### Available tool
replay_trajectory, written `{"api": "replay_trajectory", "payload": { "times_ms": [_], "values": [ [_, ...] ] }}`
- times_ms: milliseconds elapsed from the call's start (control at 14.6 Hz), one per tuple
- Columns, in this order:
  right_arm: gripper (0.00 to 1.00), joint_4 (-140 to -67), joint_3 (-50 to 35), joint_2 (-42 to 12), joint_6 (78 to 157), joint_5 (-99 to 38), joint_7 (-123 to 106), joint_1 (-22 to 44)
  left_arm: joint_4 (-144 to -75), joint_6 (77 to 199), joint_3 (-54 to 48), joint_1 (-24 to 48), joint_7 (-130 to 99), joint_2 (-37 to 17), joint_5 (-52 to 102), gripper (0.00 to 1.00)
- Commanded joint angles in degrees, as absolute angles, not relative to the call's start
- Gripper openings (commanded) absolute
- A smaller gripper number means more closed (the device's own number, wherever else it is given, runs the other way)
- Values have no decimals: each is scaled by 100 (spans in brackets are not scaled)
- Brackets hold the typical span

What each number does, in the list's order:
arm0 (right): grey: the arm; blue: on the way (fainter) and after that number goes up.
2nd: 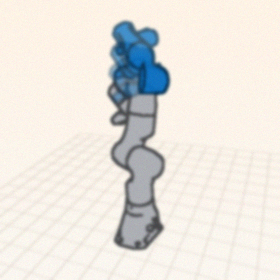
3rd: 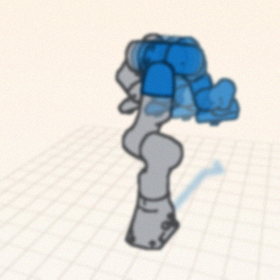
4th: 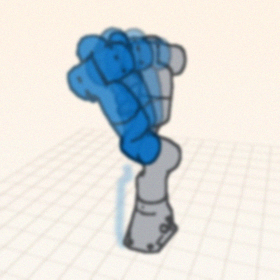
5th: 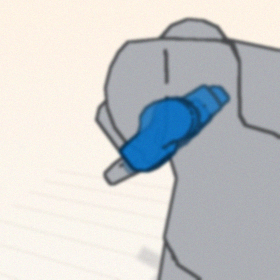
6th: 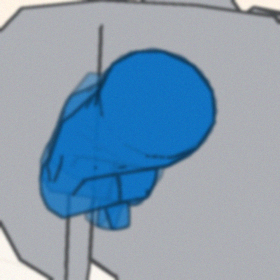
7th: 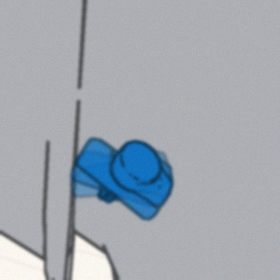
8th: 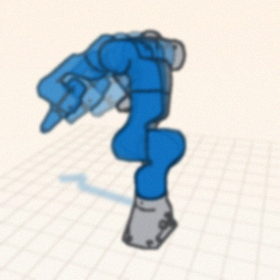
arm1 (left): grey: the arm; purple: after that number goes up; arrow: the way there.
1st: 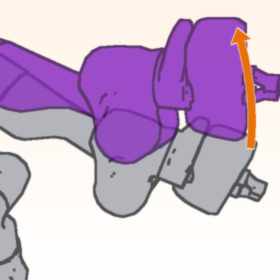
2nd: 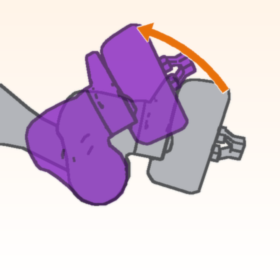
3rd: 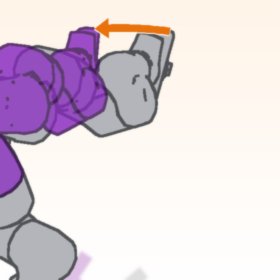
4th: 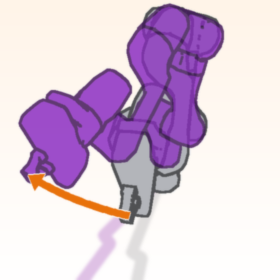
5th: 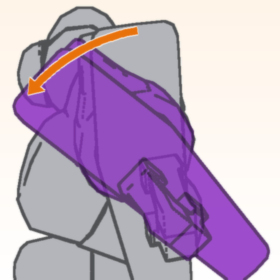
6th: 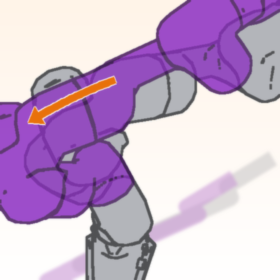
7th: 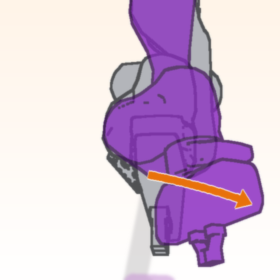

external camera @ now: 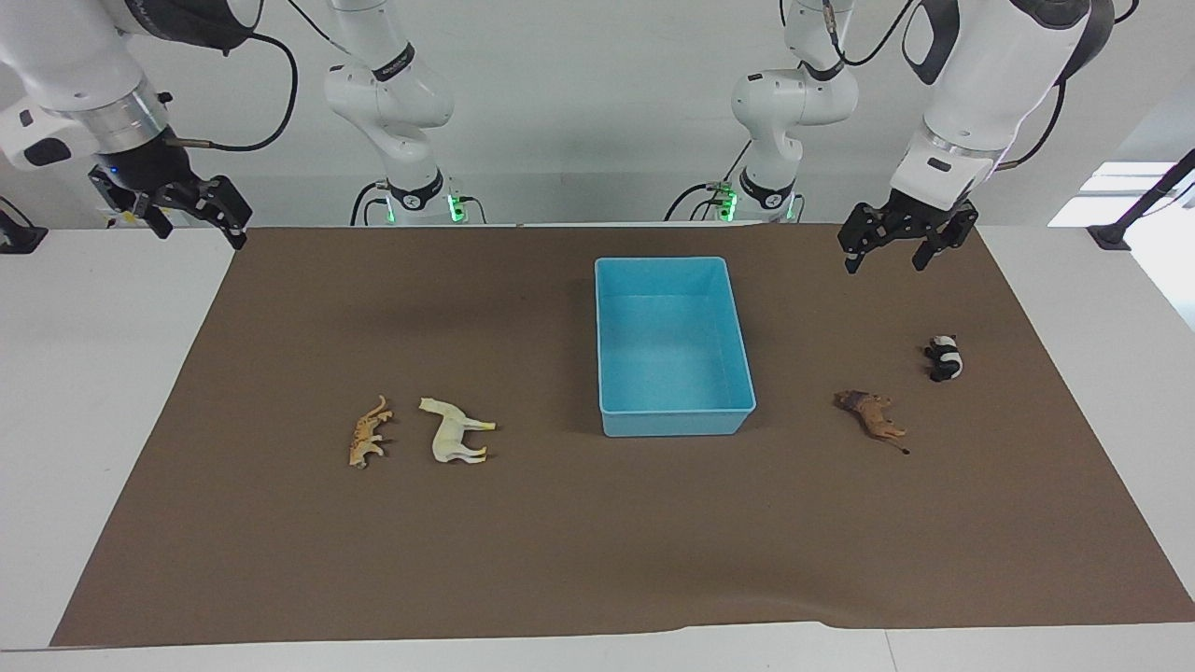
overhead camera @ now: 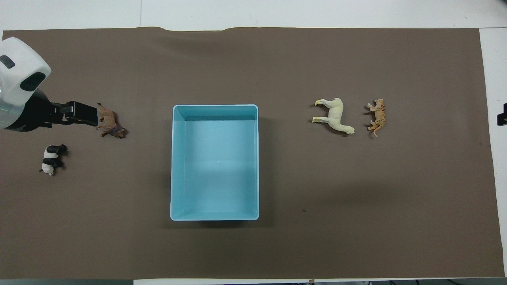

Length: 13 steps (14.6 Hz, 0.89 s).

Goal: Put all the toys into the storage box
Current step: 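Grasp the brown lion with the left gripper while the right gripper reaches the horse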

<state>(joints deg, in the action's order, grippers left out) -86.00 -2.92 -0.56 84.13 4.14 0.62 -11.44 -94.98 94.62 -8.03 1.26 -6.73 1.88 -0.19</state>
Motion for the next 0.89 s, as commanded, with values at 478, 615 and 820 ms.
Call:
{"api": "replay_trajectory", "payload": {
  "times_ms": [478, 615, 820],
  "values": [
    [100, -8675, -351, -18, 8552, 413, 211, -960, -11113, 10804, -765, -149, -913, 877, -9, 100],
    [100, -8910, -360, 35, 8839, 404, 53, -713, -11635, 11817, -756, -176, -1116, 844, -9, 100],
    [100, -9710, -360, -8, 10016, 334, 297, -82, -11672, 12512, -756, -237, -1055, 99, -166, 100]
  ]
}}
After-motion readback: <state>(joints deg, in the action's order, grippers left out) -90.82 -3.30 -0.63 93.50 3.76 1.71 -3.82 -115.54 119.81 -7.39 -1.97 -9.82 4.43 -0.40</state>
